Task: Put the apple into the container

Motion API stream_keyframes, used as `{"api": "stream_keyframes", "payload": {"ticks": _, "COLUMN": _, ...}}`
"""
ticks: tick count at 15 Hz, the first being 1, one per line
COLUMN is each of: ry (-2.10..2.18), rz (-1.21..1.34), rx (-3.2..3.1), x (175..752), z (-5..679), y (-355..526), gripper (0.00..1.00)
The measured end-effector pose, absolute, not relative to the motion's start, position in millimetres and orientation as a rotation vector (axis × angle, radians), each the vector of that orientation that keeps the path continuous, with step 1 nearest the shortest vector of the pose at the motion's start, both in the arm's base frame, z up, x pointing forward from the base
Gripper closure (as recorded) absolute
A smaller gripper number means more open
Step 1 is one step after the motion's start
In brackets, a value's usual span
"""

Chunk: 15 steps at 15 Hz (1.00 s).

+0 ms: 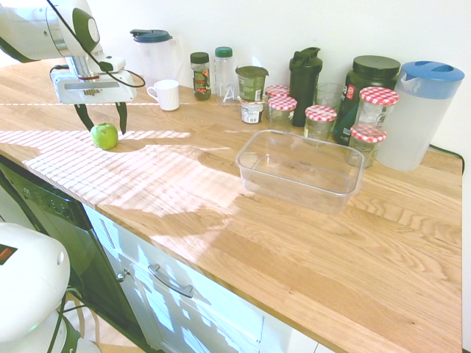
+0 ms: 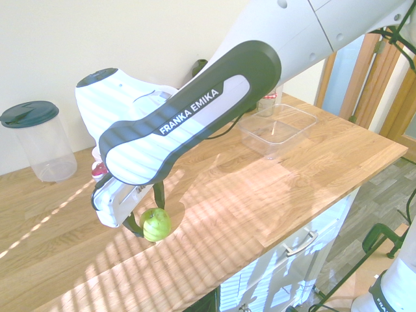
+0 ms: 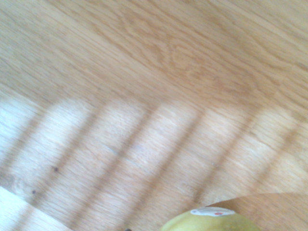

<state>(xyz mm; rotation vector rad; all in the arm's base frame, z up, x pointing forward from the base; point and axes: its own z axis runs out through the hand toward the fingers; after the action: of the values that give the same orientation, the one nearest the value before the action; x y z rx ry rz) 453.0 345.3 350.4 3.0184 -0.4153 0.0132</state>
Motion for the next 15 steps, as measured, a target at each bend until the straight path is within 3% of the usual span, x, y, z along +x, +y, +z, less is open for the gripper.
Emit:
{"api": "stream_keyframes", "payload": {"ticks": 10, "ry": -0.449, "rz": -0.005, "rx": 3.009, "x": 454, "z": 354, "y": 339, "gripper": 1.0}}
{"api": "stream_keyframes", "payload": {"ticks": 15, "ry": -0.793, "rz": 0.088, "rx": 2.982, "x": 516, "z": 468, "y": 245, "gripper": 1.0}}
